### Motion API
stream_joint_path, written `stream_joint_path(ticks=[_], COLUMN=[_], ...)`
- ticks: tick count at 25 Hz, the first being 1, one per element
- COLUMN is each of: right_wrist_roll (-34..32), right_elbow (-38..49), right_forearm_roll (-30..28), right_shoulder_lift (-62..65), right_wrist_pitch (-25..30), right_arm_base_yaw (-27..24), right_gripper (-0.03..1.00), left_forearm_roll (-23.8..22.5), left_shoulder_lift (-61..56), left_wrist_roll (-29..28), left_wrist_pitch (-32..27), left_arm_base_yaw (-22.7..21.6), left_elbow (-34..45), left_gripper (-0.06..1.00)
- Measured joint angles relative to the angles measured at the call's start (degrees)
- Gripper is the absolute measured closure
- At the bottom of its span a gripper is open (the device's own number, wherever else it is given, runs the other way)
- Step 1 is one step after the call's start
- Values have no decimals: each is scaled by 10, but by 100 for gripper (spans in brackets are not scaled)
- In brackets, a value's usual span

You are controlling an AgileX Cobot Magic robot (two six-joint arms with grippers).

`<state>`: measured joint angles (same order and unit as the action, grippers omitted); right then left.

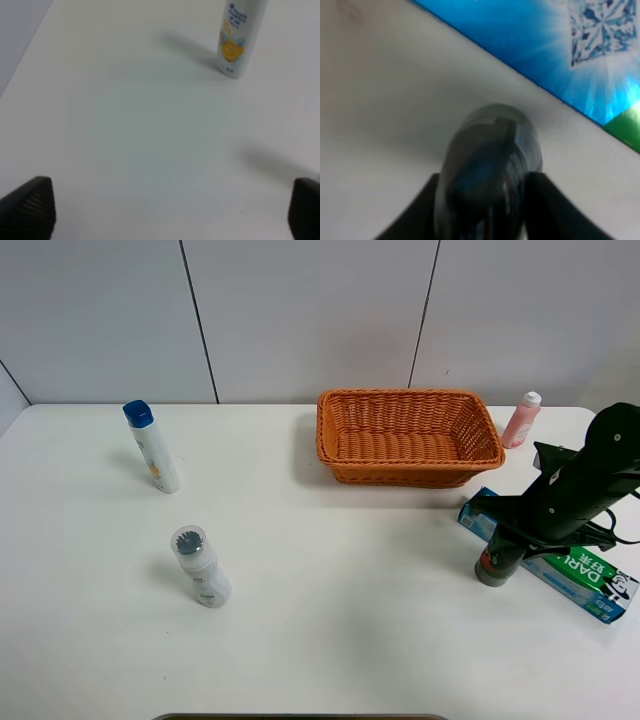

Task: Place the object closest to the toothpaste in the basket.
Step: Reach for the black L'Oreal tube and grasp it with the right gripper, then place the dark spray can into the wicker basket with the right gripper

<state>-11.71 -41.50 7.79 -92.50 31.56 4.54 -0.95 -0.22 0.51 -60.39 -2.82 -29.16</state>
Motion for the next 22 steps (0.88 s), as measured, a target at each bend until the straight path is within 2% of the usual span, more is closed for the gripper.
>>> stream_joint_path(ticks=[22], right_wrist_roll=[0], right_elbow=[0], right_forearm_roll=[0], right_shoulder_lift=[0], right_wrist_pitch=[0], right_arm_base_yaw=[0], right_gripper=[63], left_forearm_roll=[0], left_shoulder_lift=[0], left_wrist_roll=[0], left_wrist_pitch=[0], left_arm_base_yaw=[0], left_elbow=[0], left_gripper=[0])
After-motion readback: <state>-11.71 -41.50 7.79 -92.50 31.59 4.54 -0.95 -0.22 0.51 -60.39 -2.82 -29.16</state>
